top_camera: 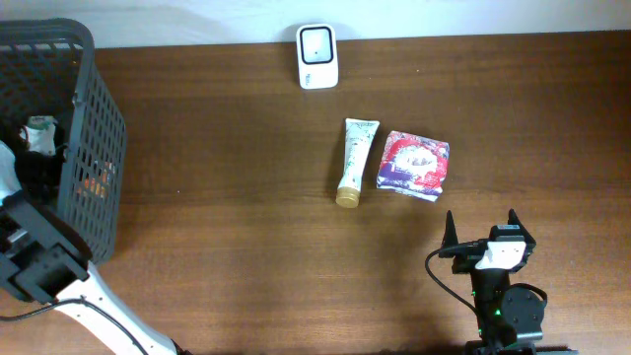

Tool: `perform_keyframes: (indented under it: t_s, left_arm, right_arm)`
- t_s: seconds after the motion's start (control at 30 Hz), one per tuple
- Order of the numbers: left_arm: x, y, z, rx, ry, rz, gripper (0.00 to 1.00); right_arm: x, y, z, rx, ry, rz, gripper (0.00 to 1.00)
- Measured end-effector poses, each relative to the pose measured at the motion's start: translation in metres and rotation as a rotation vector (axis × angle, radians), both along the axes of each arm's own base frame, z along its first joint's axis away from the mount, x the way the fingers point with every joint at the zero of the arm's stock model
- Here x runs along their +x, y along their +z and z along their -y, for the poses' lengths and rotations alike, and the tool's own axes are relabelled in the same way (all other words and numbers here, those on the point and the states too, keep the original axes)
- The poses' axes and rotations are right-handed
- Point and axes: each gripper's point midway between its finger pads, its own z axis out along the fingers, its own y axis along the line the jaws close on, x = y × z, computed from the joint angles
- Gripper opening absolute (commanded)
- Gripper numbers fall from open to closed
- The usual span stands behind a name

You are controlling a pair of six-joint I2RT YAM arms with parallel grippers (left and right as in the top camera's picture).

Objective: Scan the item barcode
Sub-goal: 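Grasp the small orange box in the basket with the left gripper, then set the orange box left of the Pantene tube and release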

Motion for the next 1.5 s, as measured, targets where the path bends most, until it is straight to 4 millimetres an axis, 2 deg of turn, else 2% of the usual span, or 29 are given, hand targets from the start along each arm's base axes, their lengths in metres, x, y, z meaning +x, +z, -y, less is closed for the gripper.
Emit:
perform_keyframes:
  t_s: [0.1,0.13,0.3,0.37,0.4,0.47,0.5,0.53,0.63,0.7,0.83,0.9,1.0,1.1,1.17,1.2,1.3,1.37,1.43,1.47,1.5]
  left_arm:
    - [0.001,-0.003,0.006,-0.037,-0.002,0.003,0.06]
    - [0.001,-0.004,0.008,-0.05,-0.006,0.005,0.0]
    - [-0.003,0.005,0.013,-0.127,0.014,-0.016,0.0]
    - [0.003,0.024,0.011,-0.155,0.024,0.014,0.0]
    - [0.006,0.04,0.009,-0.156,0.027,0.034,0.0]
    - [0.025,0.093,-0.001,-0.1,0.03,0.157,0.0]
    - [0.032,0.122,0.0,-0.091,0.03,0.221,0.0]
    - [0.036,0.141,0.002,-0.09,0.025,0.271,0.0]
    - [0.051,0.209,0.018,-0.115,-0.019,0.487,0.0]
    - [0.057,0.26,0.036,-0.169,-0.06,0.656,0.0]
    - [0.055,0.323,0.058,-0.273,-0.042,0.816,0.0]
    - [0.05,0.335,0.065,-0.312,-0.034,0.827,0.0]
    - [0.034,0.352,0.083,-0.356,-0.022,0.813,0.0]
    - [0.032,0.363,0.102,-0.364,-0.057,0.821,0.0]
    - [0.043,0.36,0.137,-0.38,-0.117,0.789,0.0]
    - [0.048,0.355,0.152,-0.376,-0.129,0.76,0.0]
    - [0.069,0.325,0.228,-0.312,-0.19,0.605,0.0]
    - [0.074,0.309,0.261,-0.265,-0.221,0.537,0.0]
    - [0.077,0.281,0.299,-0.173,-0.24,0.43,0.0]
    - [0.077,0.273,0.308,-0.151,-0.238,0.396,0.0]
    - [0.077,0.255,0.318,-0.096,-0.22,0.33,0.0]
  right_arm:
    - [0.0,0.0,0.0,-0.001,0.0,0.0,0.99]
    - [0.0,0.0,0.0,0.0,0.0,0.0,0.99]
    - [0.0,0.0,0.0,0.0,0.0,0.0,0.99]
    - [0.0,0.0,0.0,-0.001,0.0,0.0,0.99]
    - [0.0,0.0,0.0,0.0,0.0,0.0,0.99]
    - [0.0,0.0,0.0,-0.001,0.0,0.0,0.99]
    - [0.0,0.0,0.0,-0.001,0.0,0.0,0.99]
    - [0.0,0.0,0.0,-0.001,0.0,0.0,0.99]
    - [0.0,0.0,0.0,-0.001,0.0,0.0,0.99]
    - [0.0,0.0,0.0,0.0,0.0,0.0,0.99]
    - [0.0,0.0,0.0,-0.001,0.0,0.0,0.99]
    - [0.0,0.0,0.0,-0.001,0.0,0.0,0.99]
    - [0.0,0.0,0.0,-0.001,0.0,0.0,0.99]
    - [0.0,0.0,0.0,-0.001,0.0,0.0,0.99]
    - [0.0,0.0,0.0,0.0,0.0,0.0,0.99]
    - [0.0,0.0,0.0,-0.001,0.0,0.0,0.99]
    - [0.0,0.0,0.0,0.0,0.0,0.0,0.99]
    - [0.0,0.0,0.0,-0.001,0.0,0.0,0.99]
    - [0.0,0.0,0.0,-0.001,0.0,0.0,0.99]
    - [0.0,0.0,0.0,0.0,0.0,0.0,0.99]
    - [0.0,0.0,0.0,0.0,0.0,0.0,0.99]
